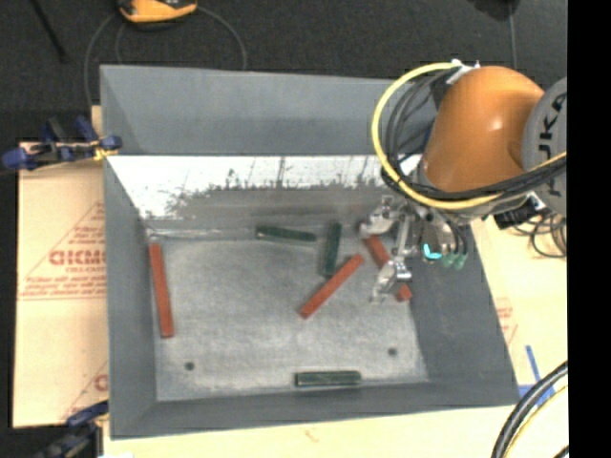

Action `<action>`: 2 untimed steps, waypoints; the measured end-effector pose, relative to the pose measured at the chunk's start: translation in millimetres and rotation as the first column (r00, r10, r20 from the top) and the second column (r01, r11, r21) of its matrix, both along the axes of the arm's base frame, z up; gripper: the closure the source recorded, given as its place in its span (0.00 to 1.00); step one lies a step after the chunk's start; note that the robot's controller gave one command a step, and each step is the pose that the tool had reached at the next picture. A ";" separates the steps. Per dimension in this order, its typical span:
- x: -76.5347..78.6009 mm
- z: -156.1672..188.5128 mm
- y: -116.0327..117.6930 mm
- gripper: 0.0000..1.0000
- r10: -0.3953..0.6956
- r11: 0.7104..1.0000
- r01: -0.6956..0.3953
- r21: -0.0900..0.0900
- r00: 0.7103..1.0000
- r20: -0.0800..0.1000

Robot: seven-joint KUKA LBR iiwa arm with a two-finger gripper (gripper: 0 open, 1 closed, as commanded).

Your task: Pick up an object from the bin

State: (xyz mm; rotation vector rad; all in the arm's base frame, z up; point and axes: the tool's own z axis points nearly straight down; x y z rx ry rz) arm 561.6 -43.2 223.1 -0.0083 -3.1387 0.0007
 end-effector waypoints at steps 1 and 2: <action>1.5 3.5 -0.2 0.00 0.001 1.000 -0.001 -0.001 1.000 0.007; 12.2 -43.7 2.6 0.00 0.128 0.992 -0.128 -0.002 0.992 0.010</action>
Offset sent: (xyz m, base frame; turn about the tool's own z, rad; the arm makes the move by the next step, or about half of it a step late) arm 0.0320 0.0095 -0.1531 -0.3980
